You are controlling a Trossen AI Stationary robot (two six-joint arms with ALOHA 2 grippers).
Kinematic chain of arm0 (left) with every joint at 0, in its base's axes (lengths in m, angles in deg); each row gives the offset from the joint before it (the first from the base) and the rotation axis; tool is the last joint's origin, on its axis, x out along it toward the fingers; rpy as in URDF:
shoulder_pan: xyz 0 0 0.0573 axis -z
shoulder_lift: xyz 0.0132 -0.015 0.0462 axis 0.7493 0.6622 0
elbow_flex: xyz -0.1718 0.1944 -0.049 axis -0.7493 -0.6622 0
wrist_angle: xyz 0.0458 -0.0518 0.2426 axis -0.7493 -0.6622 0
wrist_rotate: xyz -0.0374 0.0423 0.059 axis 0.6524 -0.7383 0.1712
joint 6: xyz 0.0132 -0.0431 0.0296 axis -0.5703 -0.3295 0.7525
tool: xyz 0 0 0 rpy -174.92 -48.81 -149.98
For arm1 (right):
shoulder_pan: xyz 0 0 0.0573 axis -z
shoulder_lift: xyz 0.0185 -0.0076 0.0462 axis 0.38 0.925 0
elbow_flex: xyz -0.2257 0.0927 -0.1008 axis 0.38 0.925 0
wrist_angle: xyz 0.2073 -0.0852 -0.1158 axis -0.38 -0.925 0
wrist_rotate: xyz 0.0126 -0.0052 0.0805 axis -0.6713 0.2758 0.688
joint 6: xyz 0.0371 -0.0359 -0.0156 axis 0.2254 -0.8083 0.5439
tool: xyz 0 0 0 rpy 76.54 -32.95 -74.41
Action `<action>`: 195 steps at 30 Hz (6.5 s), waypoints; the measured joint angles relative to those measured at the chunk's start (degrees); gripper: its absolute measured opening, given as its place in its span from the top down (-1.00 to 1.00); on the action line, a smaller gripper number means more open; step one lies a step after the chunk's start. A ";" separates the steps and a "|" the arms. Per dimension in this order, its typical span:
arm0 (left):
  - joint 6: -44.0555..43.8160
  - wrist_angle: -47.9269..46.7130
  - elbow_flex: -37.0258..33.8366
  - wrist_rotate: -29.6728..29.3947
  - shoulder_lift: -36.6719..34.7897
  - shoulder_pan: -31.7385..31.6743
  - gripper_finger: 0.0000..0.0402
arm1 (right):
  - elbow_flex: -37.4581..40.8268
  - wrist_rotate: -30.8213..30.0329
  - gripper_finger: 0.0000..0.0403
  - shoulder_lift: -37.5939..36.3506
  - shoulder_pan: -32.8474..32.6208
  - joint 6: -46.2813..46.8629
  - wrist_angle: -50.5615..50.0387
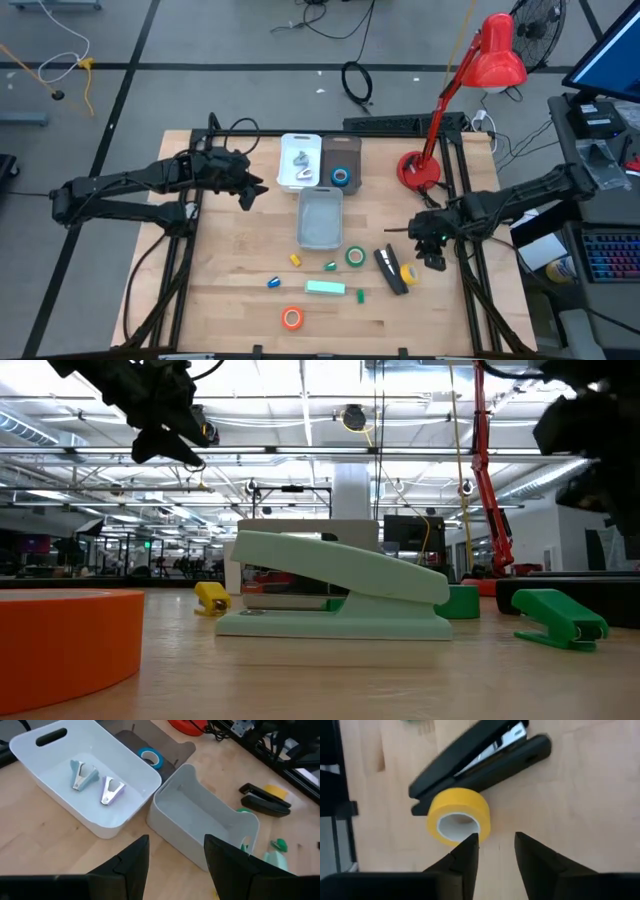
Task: Pick and place Stapler, Stapler remover, tape
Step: Put the yellow tape into the black bin
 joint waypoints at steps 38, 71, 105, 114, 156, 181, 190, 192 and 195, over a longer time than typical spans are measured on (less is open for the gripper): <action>-3.86 -0.02 0.00 0.00 0.00 1.85 0.05 | 7.71 -1.59 0.10 10.63 -5.84 -10.09 19.77; -3.18 -0.02 0.00 -0.02 0.00 1.83 0.05 | 7.70 6.49 0.87 7.86 -5.79 2.28 18.42; 0.17 0.02 0.00 -1.53 -0.02 1.84 0.05 | 6.59 -20.71 0.86 -3.72 11.77 -2.38 62.17; 0.29 0.04 0.00 -2.53 -0.02 1.83 0.05 | 1.40 -22.96 0.85 5.58 17.92 -10.88 61.57; 0.87 0.04 -0.02 -5.68 0.00 1.78 0.05 | -26.92 -23.77 0.85 36.57 41.58 -26.53 38.63; -0.21 0.04 -0.02 -7.01 0.00 1.76 0.05 | -30.32 -10.78 0.84 51.40 44.62 -21.69 38.27; -0.26 0.02 -0.02 -7.05 0.00 1.77 0.05 | -30.55 -10.40 0.81 51.89 45.33 -20.64 38.26; -0.13 0.02 -0.02 -7.06 0.00 1.76 0.05 | -30.55 -10.43 0.81 51.89 45.69 -20.17 37.91; -0.13 0.02 -0.02 -7.13 0.00 1.77 0.05 | -30.53 -10.51 0.80 51.90 46.09 -19.93 37.03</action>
